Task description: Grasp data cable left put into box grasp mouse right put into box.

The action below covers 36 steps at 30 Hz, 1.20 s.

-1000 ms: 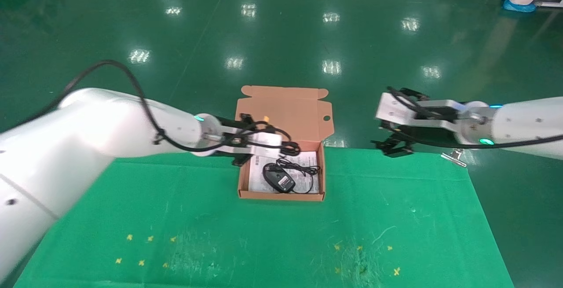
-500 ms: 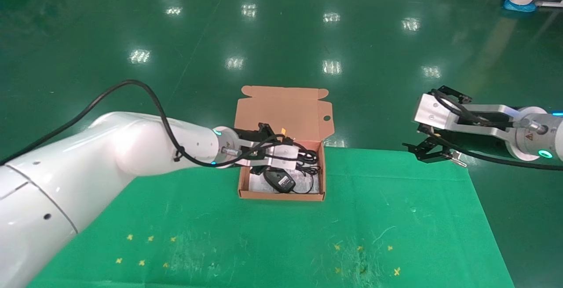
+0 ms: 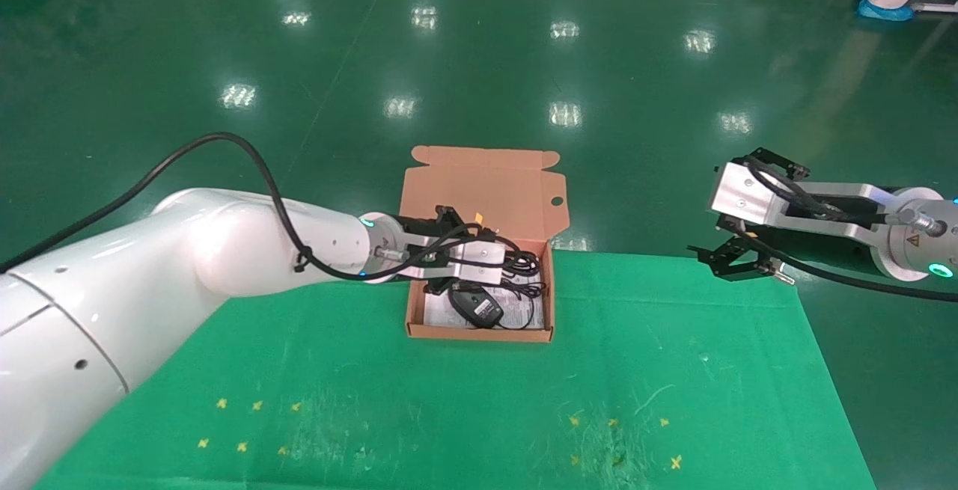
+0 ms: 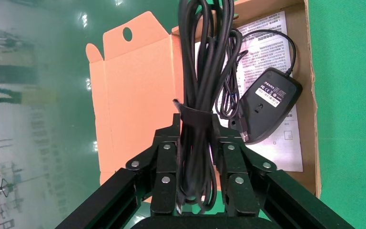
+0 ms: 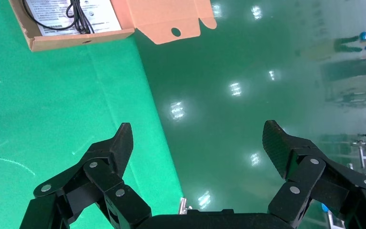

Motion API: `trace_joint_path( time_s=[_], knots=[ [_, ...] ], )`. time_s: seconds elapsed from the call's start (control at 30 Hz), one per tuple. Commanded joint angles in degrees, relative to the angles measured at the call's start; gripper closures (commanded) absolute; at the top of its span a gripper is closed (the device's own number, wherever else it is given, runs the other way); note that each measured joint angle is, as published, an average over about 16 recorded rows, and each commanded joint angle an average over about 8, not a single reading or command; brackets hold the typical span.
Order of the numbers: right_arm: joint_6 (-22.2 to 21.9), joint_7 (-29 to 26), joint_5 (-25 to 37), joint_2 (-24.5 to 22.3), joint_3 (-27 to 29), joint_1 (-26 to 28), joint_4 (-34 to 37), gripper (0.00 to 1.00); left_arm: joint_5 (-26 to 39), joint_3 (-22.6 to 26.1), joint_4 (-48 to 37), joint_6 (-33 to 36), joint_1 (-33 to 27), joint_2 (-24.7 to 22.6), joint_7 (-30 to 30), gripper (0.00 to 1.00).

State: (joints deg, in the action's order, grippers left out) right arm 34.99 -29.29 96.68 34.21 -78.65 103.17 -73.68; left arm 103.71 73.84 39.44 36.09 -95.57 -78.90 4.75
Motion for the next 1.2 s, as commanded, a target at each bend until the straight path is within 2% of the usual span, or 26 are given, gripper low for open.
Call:
trace_joint_path(
  time_s=[0.03, 0.37, 0.8, 0.97, 1.2],
  knots=[
    [-0.01, 0.01, -0.03, 0.1, 0.01, -0.01, 0.1, 0.0, 0.05, -0.08, 0.01, 0.02, -0.02, 0.02, -0.04, 0.0],
    [-0.13, 0.12, -0.18, 0.44, 0.19, 0.16, 0.55, 0.0, 0.23, -0.7, 1.45, -0.25, -0.07, 1.14, -0.16, 0.0],
    [-0.85, 3.32, 3.1, -0.22, 2.21, 5.03, -0.55, 0.0, -0.35, -2.74, 1.23, -6.54, -3.48, 3.0, -0.42, 0.0],
    [0.47, 4.08, 2.4, -0.03, 3.83, 4.29, -0.81, 0.0, -2.85, -4.86, 2.24, -4.65, -2.14, 4.52, -0.21, 0.0],
    [5.86, 5.63, -3.73, 0.04, 10.12, -0.63, -0.69, 0.0, -9.67, -10.98, 5.92, 1.62, 2.04, 9.07, 0.51, 0.0]
  ],
)
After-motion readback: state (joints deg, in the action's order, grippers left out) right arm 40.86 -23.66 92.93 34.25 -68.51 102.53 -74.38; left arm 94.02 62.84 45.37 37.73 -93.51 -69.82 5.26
